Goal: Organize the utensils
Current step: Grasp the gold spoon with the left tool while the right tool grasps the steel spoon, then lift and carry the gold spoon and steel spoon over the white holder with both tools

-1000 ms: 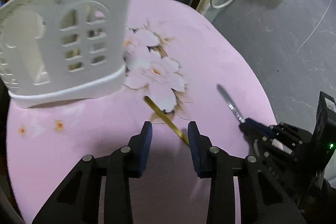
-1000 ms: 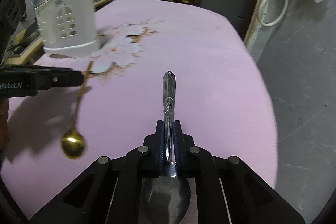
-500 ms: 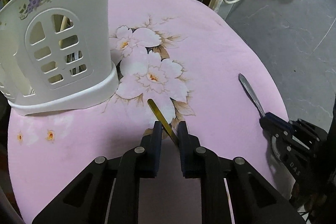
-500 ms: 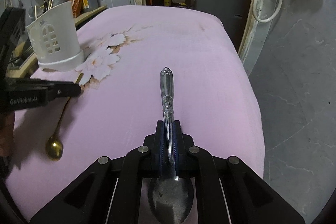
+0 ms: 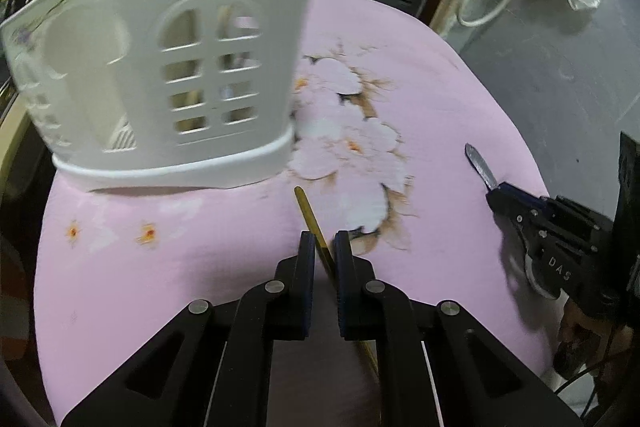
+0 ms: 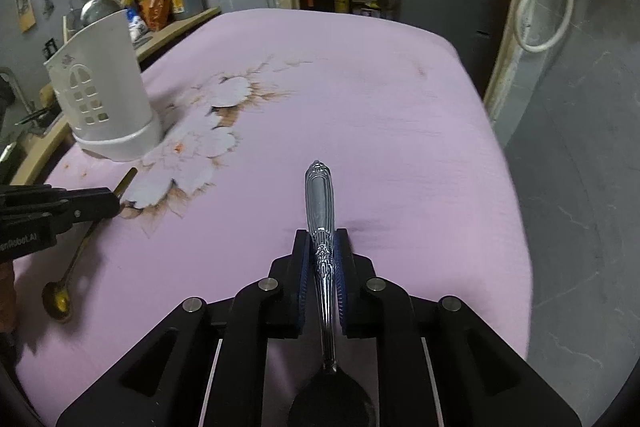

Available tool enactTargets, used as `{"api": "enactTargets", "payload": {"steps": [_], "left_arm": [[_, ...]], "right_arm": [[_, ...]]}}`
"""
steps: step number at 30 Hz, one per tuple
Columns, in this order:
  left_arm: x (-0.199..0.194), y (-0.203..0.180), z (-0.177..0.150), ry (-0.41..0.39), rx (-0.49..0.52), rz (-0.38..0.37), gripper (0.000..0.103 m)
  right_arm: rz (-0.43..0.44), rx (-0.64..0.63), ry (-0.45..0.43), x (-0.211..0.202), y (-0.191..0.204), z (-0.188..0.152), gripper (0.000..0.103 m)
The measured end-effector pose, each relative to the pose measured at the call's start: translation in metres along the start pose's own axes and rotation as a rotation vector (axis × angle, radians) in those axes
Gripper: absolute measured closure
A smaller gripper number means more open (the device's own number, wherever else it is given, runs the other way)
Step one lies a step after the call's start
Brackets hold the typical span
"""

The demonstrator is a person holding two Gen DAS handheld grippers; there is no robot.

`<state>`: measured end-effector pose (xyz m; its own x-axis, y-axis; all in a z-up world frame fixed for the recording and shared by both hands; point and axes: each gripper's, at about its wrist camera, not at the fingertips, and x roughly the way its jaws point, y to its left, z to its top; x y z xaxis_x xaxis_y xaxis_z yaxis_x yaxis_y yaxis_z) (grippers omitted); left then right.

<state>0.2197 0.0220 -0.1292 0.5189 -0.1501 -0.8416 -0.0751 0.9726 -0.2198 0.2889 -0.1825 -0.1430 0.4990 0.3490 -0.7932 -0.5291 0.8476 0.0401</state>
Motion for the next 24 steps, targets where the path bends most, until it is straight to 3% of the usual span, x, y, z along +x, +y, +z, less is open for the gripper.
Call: {"api": "enactTargets", "payload": {"steps": [6,9,12,15,17,24], "left_arm": [[-0.005,0.014,0.002,0.062,-0.030,-0.002,0.094],[-0.006,0.015,0.004,0.103,-0.042,-0.018,0.083],[-0.003,0.016,0.006,0.121,-0.052,-0.026,0.083],[-0.004,0.016,0.009,0.127,-0.048,-0.018,0.084],[-0.006,0.012,0.007,0.128,-0.032,-0.011,0.092],[-0.016,0.016,0.005,0.093,-0.030,-0.012,0.100]], "right_arm": [[0.042,-0.025,0.023,0.003,0.008,0.002,0.092],[0.058,-0.043,0.031,0.005,0.010,0.006,0.077],[0.033,-0.088,0.044,0.012,0.018,0.009,0.075],[0.029,-0.066,0.049,0.016,0.018,0.011,0.082],[0.032,-0.028,0.053,0.018,0.014,0.013,0.090],[0.012,-0.065,0.047,0.011,0.021,0.013,0.091]]}}
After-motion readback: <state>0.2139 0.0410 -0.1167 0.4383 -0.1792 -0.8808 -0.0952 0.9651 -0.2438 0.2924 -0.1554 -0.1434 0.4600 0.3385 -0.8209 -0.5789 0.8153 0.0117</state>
